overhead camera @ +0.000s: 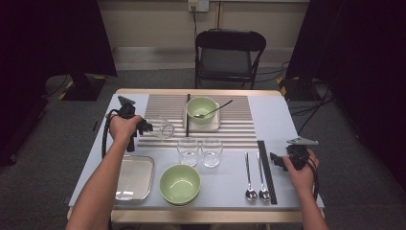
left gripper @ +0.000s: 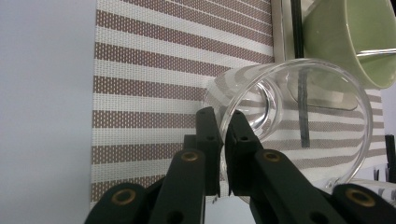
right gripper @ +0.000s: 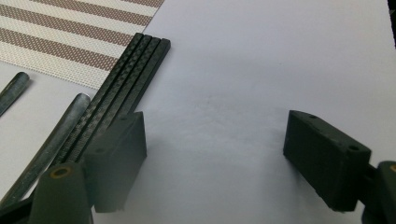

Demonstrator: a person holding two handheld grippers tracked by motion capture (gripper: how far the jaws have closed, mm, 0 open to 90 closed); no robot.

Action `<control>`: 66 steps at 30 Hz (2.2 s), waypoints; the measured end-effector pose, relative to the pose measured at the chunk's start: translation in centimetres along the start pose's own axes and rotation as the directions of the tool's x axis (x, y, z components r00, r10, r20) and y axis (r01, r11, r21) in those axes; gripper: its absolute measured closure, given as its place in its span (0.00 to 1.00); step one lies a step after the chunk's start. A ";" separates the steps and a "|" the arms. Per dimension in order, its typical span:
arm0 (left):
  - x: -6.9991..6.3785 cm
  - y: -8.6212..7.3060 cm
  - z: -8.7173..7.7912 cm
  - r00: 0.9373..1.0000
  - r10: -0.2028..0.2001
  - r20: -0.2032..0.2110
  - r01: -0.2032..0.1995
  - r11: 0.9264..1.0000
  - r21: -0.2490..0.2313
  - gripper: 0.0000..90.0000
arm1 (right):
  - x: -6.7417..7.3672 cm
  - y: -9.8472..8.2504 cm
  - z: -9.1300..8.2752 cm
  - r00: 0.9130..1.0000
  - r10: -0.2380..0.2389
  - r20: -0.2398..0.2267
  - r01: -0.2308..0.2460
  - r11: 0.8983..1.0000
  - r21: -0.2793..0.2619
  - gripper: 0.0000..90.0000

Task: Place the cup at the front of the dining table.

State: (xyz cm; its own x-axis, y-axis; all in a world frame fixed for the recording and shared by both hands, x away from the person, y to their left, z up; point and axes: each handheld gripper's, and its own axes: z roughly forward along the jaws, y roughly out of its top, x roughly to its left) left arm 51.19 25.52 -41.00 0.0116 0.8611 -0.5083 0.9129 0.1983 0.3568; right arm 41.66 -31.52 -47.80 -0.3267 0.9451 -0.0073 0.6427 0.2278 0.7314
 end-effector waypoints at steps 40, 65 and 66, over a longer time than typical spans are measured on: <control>-0.4 0.1 0.1 0.999 -0.041 0.004 0.041 0.995 -0.087 0.94 | 0.0 0.0 0.0 1.000 0.000 0.000 0.000 1.000 0.000 0.22; -1.1 0.1 0.3 0.999 -0.036 0.000 0.035 0.992 -0.123 0.91 | 0.0 0.0 0.0 1.000 0.000 0.000 0.000 1.000 0.000 0.22; -1.1 0.1 0.3 0.999 -0.032 0.001 0.032 0.992 -0.121 0.91 | 0.0 0.0 0.0 1.000 -0.001 0.000 0.001 1.000 0.000 0.22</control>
State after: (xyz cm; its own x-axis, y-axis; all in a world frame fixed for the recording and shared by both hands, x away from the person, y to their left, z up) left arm 51.39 24.41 -40.65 -0.0172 0.8541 -0.5199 0.8569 0.2805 0.4324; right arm 41.65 -31.52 -47.80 -0.3270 0.9450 -0.0077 0.6423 0.2283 0.7317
